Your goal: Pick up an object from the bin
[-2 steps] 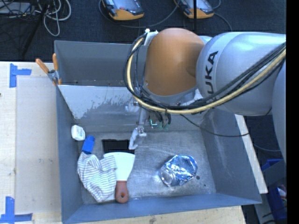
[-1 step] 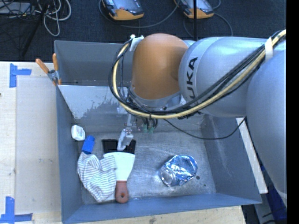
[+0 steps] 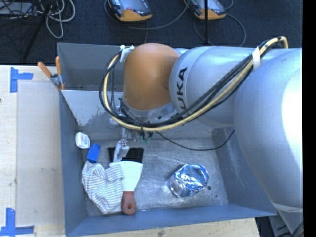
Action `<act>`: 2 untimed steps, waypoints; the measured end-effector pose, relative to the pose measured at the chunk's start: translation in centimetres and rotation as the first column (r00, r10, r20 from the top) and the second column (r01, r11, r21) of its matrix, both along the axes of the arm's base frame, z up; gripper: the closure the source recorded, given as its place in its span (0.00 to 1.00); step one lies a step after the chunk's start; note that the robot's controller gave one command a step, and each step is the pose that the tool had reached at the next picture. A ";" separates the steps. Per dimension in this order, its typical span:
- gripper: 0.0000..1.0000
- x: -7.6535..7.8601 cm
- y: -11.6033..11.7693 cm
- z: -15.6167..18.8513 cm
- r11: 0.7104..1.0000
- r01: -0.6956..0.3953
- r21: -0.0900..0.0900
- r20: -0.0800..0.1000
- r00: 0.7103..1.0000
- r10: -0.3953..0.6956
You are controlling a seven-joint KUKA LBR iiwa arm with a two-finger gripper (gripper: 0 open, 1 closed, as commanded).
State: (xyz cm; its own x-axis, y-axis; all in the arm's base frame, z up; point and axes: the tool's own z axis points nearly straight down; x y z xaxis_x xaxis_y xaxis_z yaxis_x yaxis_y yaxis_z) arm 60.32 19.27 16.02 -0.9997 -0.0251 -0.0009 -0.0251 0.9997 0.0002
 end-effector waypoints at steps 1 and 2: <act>1.00 -0.1 2.8 -7.2 0.999 -0.044 0.000 -0.003 0.999 0.044; 1.00 -0.1 2.8 -7.2 0.999 -0.043 0.000 -0.003 0.999 0.043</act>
Offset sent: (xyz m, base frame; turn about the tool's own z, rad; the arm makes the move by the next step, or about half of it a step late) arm 0.0000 0.0000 0.0000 0.0000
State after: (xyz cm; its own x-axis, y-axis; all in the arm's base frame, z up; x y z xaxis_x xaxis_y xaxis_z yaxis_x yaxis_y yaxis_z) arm 60.26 22.03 8.77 -0.9977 -0.0685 0.0020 -0.0685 0.9977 0.0001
